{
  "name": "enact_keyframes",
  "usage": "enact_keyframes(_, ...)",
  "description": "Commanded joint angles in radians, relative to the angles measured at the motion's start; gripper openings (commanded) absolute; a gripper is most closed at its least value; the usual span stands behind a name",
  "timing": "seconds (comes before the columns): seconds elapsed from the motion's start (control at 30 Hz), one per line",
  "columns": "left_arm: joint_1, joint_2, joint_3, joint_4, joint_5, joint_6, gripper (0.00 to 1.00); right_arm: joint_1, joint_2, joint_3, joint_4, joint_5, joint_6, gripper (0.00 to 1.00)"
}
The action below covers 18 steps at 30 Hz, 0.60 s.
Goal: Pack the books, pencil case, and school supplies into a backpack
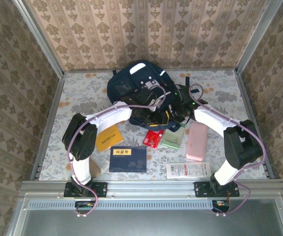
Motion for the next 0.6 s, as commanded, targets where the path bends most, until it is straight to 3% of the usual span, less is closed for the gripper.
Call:
enact_keyframes(0.0, -0.006, 0.016, 0.024, -0.086, -0.077, -0.068, 0.61, 0.008, -0.055, -0.010, 0.081, 0.048, 0.061, 0.00)
enact_keyframes(0.33, -0.008, 0.048, 0.086, -0.140, -0.164, -0.095, 0.62, 0.044, -0.077, -0.023, 0.135, 0.061, 0.094, 0.00)
enact_keyframes(0.57, -0.015, 0.095, 0.157, -0.227, -0.222, -0.081, 0.48, 0.068, -0.105, -0.039, 0.150, 0.077, 0.108, 0.00)
